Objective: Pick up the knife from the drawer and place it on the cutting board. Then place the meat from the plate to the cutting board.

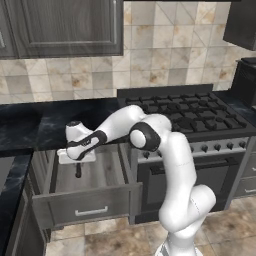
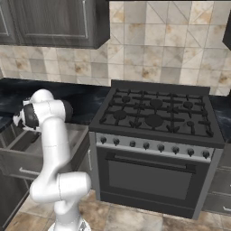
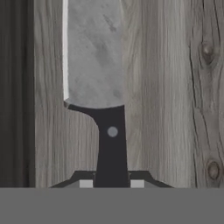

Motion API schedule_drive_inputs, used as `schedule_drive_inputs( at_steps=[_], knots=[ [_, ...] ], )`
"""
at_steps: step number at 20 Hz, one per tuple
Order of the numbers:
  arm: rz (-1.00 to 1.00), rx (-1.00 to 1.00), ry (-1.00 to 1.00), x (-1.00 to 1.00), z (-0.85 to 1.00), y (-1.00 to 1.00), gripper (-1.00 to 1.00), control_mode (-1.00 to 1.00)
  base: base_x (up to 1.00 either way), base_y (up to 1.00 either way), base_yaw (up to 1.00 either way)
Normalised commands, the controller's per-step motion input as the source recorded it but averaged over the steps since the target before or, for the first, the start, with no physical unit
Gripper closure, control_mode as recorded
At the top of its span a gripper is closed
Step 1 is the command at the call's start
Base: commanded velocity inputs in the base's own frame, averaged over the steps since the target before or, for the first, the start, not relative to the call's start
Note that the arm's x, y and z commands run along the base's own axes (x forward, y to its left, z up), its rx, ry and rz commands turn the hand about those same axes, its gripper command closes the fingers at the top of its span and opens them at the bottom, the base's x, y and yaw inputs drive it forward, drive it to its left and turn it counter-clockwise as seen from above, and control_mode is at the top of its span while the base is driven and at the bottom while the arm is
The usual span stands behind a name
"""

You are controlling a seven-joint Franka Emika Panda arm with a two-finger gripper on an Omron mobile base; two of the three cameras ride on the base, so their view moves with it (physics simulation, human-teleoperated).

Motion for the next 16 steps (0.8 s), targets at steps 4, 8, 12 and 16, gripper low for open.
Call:
schedule_drive_inputs(
  at_steps=[4, 8, 12, 16],
  knots=[
    [0.0, 0.0, 0.0, -0.27, 0.17, 0.04, 1.0, -1.0, 0.0, 0.0, 0.0],
    [0.01, 0.0, 0.0, -0.43, 0.02, 0.01, 1.0, -1.0, 0.0, 0.0, 0.0],
    [0.04, 0.0, 0.0, -0.44, 0.0, 0.01, 1.0, -1.0, 0.0, 0.0, 0.0],
    [0.05, 0.0, 0.0, -0.52, 0.07, 0.0, 1.0, -1.0, 0.0, 0.0, 0.0]
  ],
)
